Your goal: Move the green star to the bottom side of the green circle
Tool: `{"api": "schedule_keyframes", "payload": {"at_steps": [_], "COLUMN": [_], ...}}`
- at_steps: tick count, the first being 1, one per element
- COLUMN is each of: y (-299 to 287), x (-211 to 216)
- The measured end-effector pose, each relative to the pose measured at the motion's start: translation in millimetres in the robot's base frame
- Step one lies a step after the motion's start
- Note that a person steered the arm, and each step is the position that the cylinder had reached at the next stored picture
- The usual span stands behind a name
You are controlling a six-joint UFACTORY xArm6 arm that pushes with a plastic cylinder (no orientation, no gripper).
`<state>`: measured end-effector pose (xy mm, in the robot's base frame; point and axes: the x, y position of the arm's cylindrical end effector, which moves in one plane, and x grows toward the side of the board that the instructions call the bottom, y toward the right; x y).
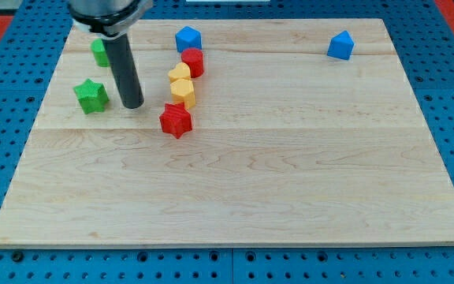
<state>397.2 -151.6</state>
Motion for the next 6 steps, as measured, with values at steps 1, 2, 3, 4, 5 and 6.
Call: {"api": "schedule_keyframes", "payload": {"at_steps": [1,2,3,4,5,6], "y": [-3.2,-32.8,-69.1,-79.5,-80.7,-79.5], "x": [23.7,25.0,18.2,-23.1,-66.0,-80.9]}}
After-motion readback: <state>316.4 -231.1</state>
